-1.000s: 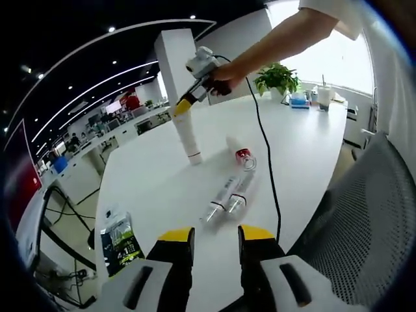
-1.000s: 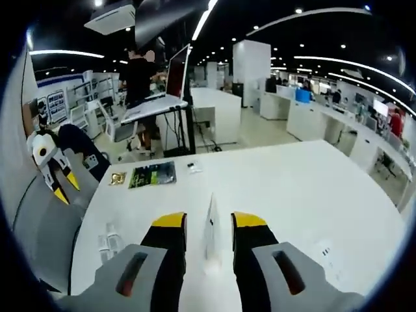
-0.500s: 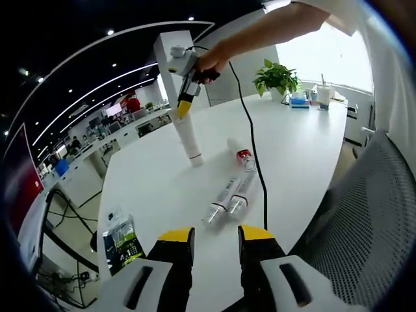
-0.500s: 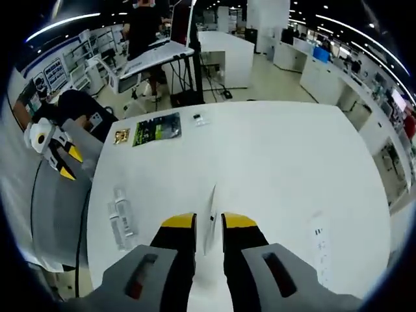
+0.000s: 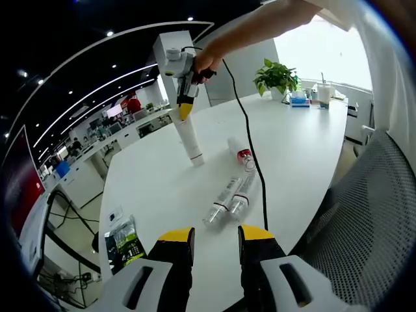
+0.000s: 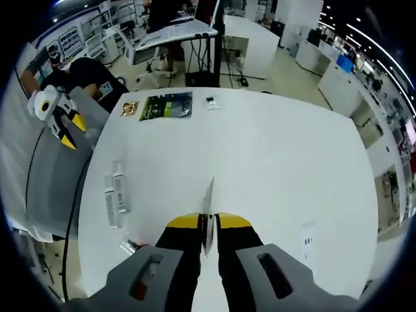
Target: Arrange the skincare products in the storage area until every visible bottle or jar stands upright without overlapping.
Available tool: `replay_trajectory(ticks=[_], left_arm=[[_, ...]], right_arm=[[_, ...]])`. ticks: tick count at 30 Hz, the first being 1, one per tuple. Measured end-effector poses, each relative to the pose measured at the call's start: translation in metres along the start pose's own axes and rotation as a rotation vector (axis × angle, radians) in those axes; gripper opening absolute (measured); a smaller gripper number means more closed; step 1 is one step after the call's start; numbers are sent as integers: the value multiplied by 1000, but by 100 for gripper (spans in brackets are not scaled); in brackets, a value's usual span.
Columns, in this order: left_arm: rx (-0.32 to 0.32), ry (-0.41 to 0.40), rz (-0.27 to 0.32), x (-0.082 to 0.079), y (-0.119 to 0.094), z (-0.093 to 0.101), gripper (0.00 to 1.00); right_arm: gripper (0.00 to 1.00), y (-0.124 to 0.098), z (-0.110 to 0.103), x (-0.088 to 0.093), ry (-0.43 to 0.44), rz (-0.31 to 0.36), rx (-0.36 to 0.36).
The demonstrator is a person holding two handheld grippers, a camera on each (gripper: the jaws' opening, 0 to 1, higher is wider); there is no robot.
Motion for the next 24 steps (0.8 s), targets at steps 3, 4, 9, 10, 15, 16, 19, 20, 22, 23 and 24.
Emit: replay_trajectory(ticks=[3, 4, 9, 10, 15, 16, 19, 20, 22, 23, 24], left_arm=[[-2, 0, 1, 0, 0, 0, 27], [-2, -1, 1, 0, 0, 0, 27], [-5, 4, 4, -1, -1, -1, 27], [-5, 5, 4, -1, -1, 0, 27], [-4, 11, 8, -3, -1, 0, 27], [-3, 12, 9, -3, -1, 0, 27], [1, 18, 13, -3, -2, 2, 27], [1, 19, 13, -3, -2, 2, 27], [0, 25, 20, -4, -2, 2, 27], [0, 26, 21, -4, -2, 2, 27], [-2, 27, 22, -4, -3, 2, 27]], right_arm=[[16, -2, 3, 0, 24, 17, 16], [17, -3, 3, -1, 33, 26, 18], [24, -18, 7, -9, 101, 125, 63], [25, -22, 7, -9, 112, 142, 73], [29, -48, 5, -7, 149, 215, 129], [32, -52, 5, -7, 156, 231, 141], [35, -76, -1, -3, 195, 306, 226], [36, -81, -2, -1, 204, 333, 237], [39, -94, -6, 6, 242, 388, 256], [41, -100, -7, 11, 259, 400, 265], [42, -105, -7, 17, 269, 409, 278]])
Point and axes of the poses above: the point that each gripper's makers call its tool centre point, and the gripper's own axes: y roughly forward along the fingers, z roughly to its right, x roughly out of its underside, the point moved 2 cm from there along -y, roughly backward along the fingers, and after that the axes turned 1 degree about -y, right-handed, at the moved point
